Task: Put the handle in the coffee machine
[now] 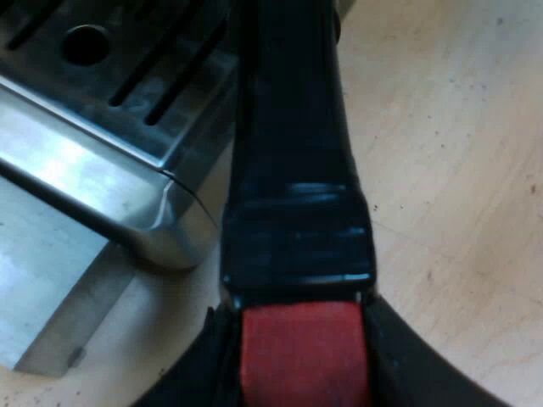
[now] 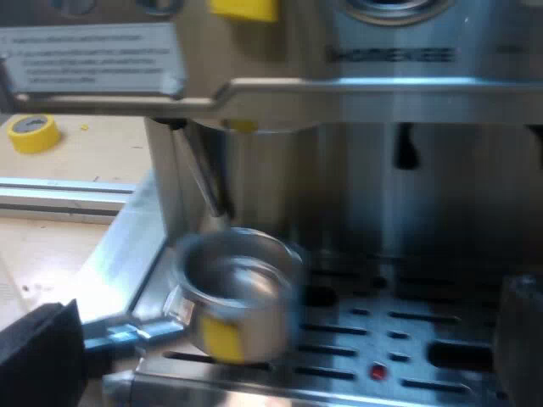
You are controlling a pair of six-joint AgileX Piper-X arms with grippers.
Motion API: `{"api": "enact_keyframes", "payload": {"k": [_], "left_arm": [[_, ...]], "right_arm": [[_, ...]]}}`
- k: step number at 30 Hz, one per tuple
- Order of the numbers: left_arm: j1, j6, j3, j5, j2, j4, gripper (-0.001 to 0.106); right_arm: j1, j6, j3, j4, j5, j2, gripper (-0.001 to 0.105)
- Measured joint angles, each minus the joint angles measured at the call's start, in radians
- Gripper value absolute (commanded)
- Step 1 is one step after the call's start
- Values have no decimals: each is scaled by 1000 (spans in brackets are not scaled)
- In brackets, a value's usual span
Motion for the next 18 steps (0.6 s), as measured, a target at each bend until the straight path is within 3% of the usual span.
{"api": "enact_keyframes", "payload": {"k": [2, 11, 14, 15, 18], "left_arm": [[-1, 15, -16, 5, 27, 5, 0], [-1, 17, -79, 30, 66, -5, 0], [-1, 21, -87, 34, 70, -5, 0], [-1, 43, -122, 42, 121, -7, 0], [-1, 44, -138, 33, 156, -30, 0]], "right_arm": [[0, -63, 5, -99, 19, 51, 105], [0, -153, 4, -278, 38, 136, 105], [0, -242, 4, -432, 38, 194, 105], [0, -285, 4, -486, 41, 215, 105], [-2, -349, 4, -560, 40, 256, 105]]}}
